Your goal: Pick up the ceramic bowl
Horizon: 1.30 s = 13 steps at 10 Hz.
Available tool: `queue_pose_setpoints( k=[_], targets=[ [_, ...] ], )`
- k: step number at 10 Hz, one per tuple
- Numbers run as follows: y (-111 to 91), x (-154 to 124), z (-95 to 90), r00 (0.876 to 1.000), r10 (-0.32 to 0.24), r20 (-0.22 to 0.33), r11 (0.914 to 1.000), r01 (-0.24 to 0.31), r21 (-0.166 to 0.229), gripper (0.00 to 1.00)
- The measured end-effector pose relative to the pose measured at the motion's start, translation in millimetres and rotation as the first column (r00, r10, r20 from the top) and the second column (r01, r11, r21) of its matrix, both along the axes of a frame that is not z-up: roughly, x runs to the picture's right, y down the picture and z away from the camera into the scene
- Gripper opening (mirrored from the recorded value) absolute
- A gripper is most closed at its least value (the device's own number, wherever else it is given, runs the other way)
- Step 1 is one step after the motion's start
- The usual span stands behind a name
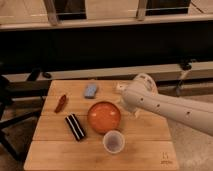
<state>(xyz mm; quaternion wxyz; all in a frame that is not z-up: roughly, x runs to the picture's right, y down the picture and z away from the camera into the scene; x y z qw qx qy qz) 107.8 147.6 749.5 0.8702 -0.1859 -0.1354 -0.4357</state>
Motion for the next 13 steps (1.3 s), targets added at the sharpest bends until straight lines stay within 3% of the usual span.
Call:
queue_pose_setpoints(
  k=[5,9,13],
  targets=[
    [7.3,-10.6,10.0,0.995,-0.059,0.076,0.9980,0.060,-0.018,0.80],
    [24.7,-17.4,31.9,0.987,-0.092,0.132,0.9947,0.097,-0.033,0.80],
    [30.9,-23.3,47.3,0.985,-0.095,0.142,0.9924,0.105,-0.065,0.80]
  ],
)
